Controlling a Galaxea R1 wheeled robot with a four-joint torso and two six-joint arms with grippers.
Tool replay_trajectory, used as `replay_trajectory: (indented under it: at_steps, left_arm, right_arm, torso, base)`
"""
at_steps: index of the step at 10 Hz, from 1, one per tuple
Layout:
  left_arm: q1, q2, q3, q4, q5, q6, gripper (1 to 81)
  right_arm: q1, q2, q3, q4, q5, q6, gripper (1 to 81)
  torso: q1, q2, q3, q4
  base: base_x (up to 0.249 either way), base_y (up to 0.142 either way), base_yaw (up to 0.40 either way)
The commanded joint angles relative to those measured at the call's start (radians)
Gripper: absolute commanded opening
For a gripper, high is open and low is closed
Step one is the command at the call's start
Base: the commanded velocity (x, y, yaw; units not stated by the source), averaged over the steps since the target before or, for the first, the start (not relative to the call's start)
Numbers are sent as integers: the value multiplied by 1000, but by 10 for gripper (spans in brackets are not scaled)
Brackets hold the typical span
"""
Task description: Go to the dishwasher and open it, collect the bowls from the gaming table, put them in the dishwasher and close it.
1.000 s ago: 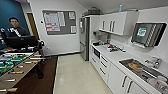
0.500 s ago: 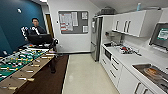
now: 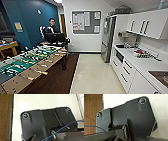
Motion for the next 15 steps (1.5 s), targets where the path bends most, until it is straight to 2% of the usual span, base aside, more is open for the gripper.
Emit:
replay_trajectory:
  at_steps: [1, 15]
  left_arm:
    - [-46, -12, 1, 7, 48, 10, 811]
    - [-46, 17, -60, 2, 49, 12, 811]
  right_arm:
    - [55, 6, -1, -12, -47, -4, 811]
    - [69, 17, 4, -12, -47, -5, 811]
  torso:
    - [0, 0, 0, 0]
    - [0, 0, 0, 0]
  base:
    - [0, 0, 345]
    - [0, 0, 341]
